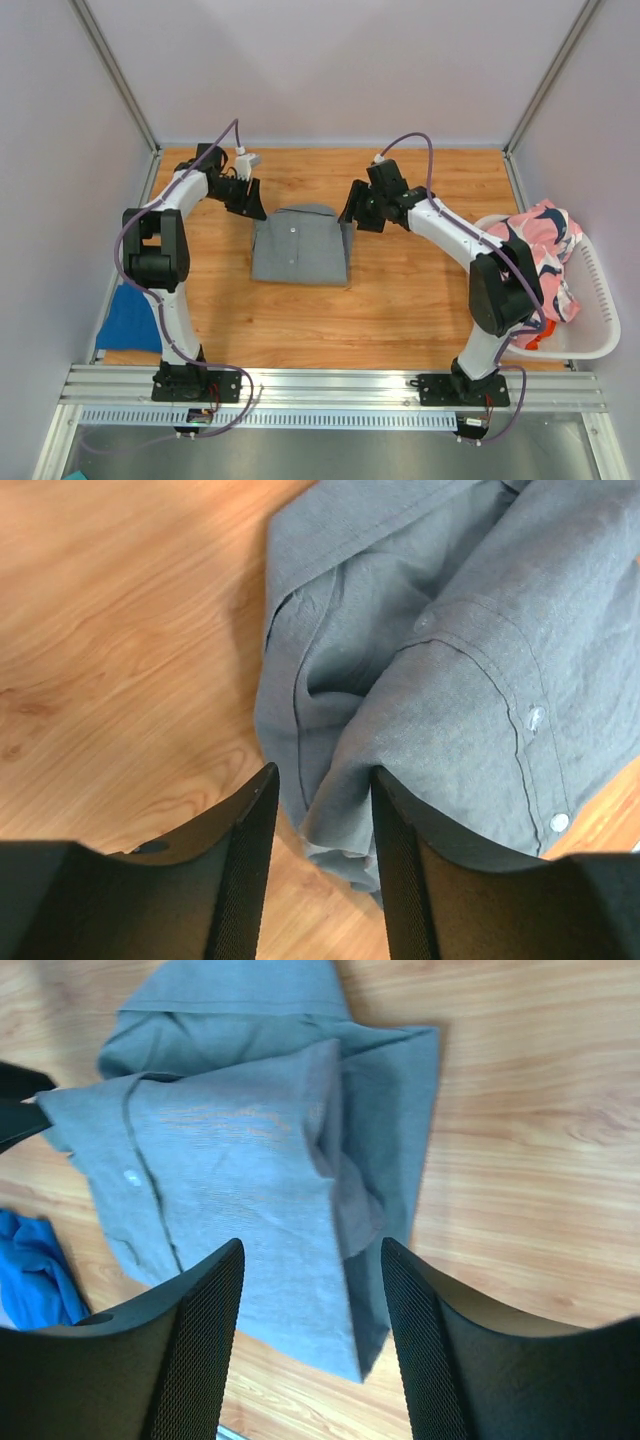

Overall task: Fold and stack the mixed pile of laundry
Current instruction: Fold the shirt.

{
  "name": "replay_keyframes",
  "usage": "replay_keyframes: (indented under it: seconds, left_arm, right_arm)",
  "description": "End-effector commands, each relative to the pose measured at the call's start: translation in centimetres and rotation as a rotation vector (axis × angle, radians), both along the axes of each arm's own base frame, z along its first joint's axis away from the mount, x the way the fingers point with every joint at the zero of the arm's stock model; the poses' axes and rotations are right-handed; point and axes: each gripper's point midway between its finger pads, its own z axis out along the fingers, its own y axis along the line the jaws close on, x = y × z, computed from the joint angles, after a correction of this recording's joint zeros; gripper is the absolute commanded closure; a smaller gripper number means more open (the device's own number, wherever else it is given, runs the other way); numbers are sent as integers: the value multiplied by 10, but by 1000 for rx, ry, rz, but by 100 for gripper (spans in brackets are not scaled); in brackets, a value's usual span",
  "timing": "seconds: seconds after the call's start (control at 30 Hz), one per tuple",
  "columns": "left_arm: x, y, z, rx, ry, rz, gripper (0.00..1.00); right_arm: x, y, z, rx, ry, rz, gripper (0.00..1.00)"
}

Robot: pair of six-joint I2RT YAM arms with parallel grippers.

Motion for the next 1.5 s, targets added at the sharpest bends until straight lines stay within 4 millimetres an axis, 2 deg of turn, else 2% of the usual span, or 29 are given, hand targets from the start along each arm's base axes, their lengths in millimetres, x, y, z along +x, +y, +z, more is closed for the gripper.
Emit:
replay_keyframes:
  seconds: [0.0,0.03,0.1,0.13,0.23,0.27,0.33,0.37,0.4,0.43,0.47,0.5,0.57,0.63,0.67,0.7,0.8,0.97,1.07,1.17,1.2,1.23,1.27,1.3,1.47]
  left_arm:
    - [5,1,18,-8,-33,14,47]
    - [2,3,19,-24,-23,12,43]
    - [-10,-2,23,-69,-2,-13,39]
    - [-17,-5,23,-90,5,-29,30]
    - [-24,-9,18,-118,13,-31,28]
    - [-22,-9,15,-115,7,-24,28]
    - [-20,-9,6,-112,31,-3,36]
    - [-18,-9,4,-112,38,1,44]
    - [-18,-11,3,-117,50,0,63]
    - [-19,-14,5,-129,50,-6,71]
    - [-19,-17,7,-140,42,-10,78]
    - [-23,-23,14,-164,30,-27,89]
    - [-26,-32,25,-191,3,-52,100]
    - [-35,-42,44,-228,-33,-90,100]
    - [-37,-46,50,-234,-44,-101,100]
    - [-44,-54,56,-250,-47,-121,100]
    - [-49,-62,81,-303,-76,-116,100]
    - [-37,-67,90,-332,-74,-89,100]
    - [-31,-75,85,-337,-50,-88,100]
    - [-15,-79,69,-341,-2,-17,100]
    - [-3,-76,56,-306,6,16,100]
    - [3,-74,49,-283,10,34,100]
    - [16,-70,49,-252,-13,60,100]
    - [19,-68,35,-230,20,77,100]
    - [47,-53,6,-120,21,172,98]
  right_arm:
    - [19,16,15,63,-131,41,39]
    - [21,20,2,73,-115,57,39]
    - [21,29,-5,123,-99,102,39]
    - [27,33,-10,132,-109,111,39]
    - [30,41,-23,150,-94,132,39]
    - [32,43,-34,145,-67,133,40]
    - [32,44,-44,148,-41,132,44]
    - [31,46,-49,155,-32,134,47]
    - [30,47,-51,169,-19,129,64]
    - [32,48,-49,180,-28,123,75]
    - [30,45,-46,192,-33,115,93]
    - [32,45,-39,210,-54,106,99]
    - [27,38,-27,217,-89,84,100]
    - [26,28,-19,211,-115,39,100]
    - [17,21,-23,202,-107,23,100]
    - [15,17,-8,213,-141,6,99]
    - [8,-1,-1,193,-167,-73,100]
    - [13,-22,-4,172,-181,-174,100]
    - [16,-31,-10,169,-178,-223,100]
    - [28,-38,-20,167,-166,-261,100]
    - [32,-39,-24,161,-156,-261,100]
    - [41,-37,-19,171,-164,-255,100]
    - [47,-40,-31,155,-143,-257,100]
    - [50,-41,-35,142,-138,-245,100]
    - [68,-44,-57,92,-92,-241,97]
